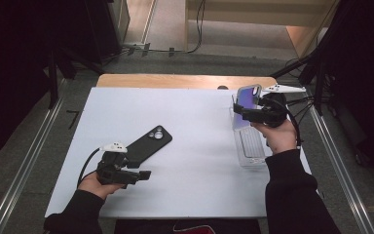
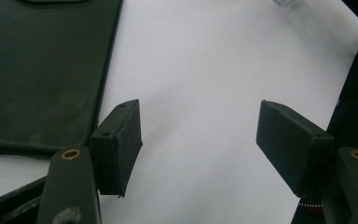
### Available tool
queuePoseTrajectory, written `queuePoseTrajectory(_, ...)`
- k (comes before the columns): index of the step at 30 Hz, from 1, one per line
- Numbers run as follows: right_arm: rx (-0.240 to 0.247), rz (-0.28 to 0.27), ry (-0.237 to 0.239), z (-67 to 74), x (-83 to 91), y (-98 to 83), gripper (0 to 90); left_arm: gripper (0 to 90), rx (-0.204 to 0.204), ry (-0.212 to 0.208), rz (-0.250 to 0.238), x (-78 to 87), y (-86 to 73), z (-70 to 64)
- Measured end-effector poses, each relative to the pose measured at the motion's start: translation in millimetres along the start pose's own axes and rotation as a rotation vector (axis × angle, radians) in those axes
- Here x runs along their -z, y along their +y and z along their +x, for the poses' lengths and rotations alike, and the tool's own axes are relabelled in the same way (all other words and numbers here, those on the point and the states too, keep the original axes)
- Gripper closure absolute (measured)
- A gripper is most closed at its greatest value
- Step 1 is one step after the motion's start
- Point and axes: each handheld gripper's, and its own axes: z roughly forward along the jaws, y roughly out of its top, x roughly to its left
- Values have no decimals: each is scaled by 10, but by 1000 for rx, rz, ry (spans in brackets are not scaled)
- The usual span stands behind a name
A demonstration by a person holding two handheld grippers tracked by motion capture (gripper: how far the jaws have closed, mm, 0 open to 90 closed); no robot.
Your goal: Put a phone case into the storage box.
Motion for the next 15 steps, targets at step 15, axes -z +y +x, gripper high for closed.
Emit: queuePoseTrajectory(15,-37,13,-80,-296,-156,102,154,312,19,-8,-11,-18,7,1)
